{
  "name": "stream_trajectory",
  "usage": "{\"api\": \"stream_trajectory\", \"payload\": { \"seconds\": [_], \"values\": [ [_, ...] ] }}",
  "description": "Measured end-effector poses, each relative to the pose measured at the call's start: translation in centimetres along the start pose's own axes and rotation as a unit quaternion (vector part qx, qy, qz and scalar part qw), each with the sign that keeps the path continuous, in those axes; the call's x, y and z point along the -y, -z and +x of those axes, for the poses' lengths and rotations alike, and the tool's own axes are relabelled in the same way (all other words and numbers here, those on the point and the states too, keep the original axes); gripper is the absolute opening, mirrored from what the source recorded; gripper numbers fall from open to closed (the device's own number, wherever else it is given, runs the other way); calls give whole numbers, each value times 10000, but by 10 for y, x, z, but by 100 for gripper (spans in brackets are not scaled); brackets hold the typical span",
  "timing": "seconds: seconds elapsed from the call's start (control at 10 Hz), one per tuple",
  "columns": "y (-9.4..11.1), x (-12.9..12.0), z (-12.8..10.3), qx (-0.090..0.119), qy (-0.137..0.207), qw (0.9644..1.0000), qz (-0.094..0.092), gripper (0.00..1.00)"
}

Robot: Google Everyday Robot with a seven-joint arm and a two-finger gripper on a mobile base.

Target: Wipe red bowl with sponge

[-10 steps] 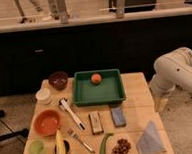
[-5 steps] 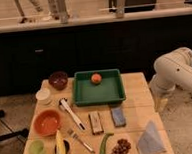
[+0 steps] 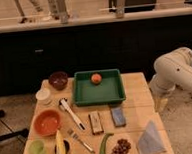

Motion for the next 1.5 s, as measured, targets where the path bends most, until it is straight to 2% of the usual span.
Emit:
{"api": "stream_trajectory", "payload": {
  "seconds": [0.1,0.2,0.3,0.4,0.6,0.7,0.8,0.9,1.0,1.1,1.2,1.4,1.5],
  "values": [
    [-2,-5,-1,34,164,9998,-101,80],
    [-3,-11,-10,119,574,9981,-212,80],
    [-5,-17,-18,218,1132,9929,-297,80],
    [-6,-28,-27,356,1847,9813,-408,80],
    [-6,-43,-41,600,2918,9534,-484,80],
    [-5,-51,-46,717,3452,9347,-453,80],
    [-4,-62,-50,821,4041,9100,-428,80],
    [-3,-68,-53,878,4360,8947,-409,80],
    [-2,-72,-58,934,4690,8775,-371,80],
    [-1,-74,-61,970,4899,8657,-342,80],
    [0,-76,-62,990,5017,8587,-325,80],
    [0,-76,-63,984,5052,8568,-314,80],
    [-1,-76,-65,974,5124,8527,-289,80]
  ]
}}
